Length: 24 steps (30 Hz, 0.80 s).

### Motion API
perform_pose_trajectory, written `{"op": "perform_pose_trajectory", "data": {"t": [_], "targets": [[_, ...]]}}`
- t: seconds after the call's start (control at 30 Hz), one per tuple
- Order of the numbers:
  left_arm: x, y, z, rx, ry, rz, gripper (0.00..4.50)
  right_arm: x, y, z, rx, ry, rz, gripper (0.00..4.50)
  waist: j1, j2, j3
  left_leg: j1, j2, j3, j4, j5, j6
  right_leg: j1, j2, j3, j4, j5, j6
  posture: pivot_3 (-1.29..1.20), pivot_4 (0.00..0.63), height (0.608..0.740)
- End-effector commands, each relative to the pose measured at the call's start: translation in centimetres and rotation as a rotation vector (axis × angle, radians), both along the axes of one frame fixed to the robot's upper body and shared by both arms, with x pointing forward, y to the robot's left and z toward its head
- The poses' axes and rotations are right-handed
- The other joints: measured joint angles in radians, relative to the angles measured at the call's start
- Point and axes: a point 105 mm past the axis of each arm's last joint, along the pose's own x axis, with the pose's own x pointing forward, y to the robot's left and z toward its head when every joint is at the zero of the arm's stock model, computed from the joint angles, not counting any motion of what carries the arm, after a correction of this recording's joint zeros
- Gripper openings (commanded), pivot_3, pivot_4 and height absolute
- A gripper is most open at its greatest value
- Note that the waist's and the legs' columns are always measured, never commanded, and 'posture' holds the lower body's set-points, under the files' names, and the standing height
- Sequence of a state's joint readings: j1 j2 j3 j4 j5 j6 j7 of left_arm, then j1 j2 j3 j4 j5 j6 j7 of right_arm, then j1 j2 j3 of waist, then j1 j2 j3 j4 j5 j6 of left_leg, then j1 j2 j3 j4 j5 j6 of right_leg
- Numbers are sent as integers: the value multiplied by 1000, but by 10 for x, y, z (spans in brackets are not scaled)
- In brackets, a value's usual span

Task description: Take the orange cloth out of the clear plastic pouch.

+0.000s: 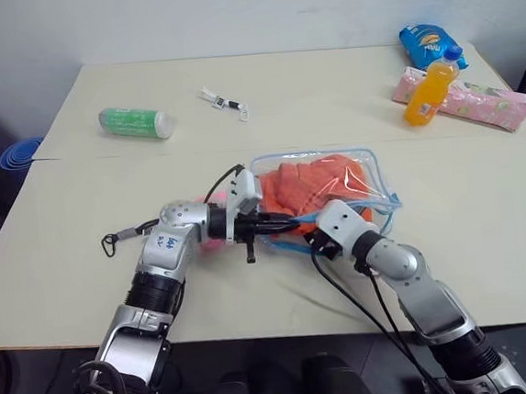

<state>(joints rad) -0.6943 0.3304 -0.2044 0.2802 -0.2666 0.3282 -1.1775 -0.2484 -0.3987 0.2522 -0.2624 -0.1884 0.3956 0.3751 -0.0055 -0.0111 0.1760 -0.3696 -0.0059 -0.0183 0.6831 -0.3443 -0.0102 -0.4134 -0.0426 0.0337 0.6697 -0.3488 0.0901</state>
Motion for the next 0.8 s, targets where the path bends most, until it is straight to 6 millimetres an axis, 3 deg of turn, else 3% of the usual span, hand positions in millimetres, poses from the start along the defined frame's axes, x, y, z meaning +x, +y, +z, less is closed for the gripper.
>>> {"op": "perform_pose_trajectory", "data": {"t": [0.03, 0.17, 0.37, 0.47, 0.63, 0.77, 0.8], "targets": [[-8, -7, 5, 0, -73, -50, 943, -4, -4, -16, -5, 71, -4, 4500, 1, 0, 0, 0, 0, 0, 0, 0, 0, 0, 0, 0, 0, 0, 0, 0, 150, 740], [-9, -9, 3, -5, -115, -57, 2269, -7, -1, -16, 4, 76, 9, 4500, 1, 0, 0, 0, 0, 0, 0, 0, 0, 0, 0, 0, 0, 0, 0, 0, 150, 740], [-5, -10, 1, -10, -125, -27, 2319, -8, 1, -15, 9, 77, 17, 4500, 1, 0, 0, 0, 0, 0, 0, 0, 0, 0, 0, 0, -1, 0, 0, 0, 150, 740], [-6, -11, 5, -40, -130, -27, 1757, -9, 1, -15, 9, 78, 18, 4500, 1, 0, 0, 0, 0, 0, 0, 0, 0, 0, 0, 0, 0, 0, 0, 0, 150, 740], [-6, -11, 8, -66, -107, -29, 289, -9, 0, -17, 7, 84, 19, 4500, 1, 0, 0, 0, 0, 0, 0, 0, 0, 0, 0, 0, 0, 0, 0, 0, 150, 740], [-2, -9, 12, -99, -74, 2, 57, -8, 0, -18, 6, 83, 16, 4500, 1, 0, 0, 0, 0, 0, 0, 0, 0, 0, 0, 0, 0, 0, 0, 0, 150, 740], [0, -9, 14, -117, -53, 18, 7, -8, 1, -18, 6, 83, 17, 4306, 1, 0, 0, 0, 0, 0, 0, 0, 0, 0, 0, 0, 0, 0, 0, 0, 150, 740]]}}
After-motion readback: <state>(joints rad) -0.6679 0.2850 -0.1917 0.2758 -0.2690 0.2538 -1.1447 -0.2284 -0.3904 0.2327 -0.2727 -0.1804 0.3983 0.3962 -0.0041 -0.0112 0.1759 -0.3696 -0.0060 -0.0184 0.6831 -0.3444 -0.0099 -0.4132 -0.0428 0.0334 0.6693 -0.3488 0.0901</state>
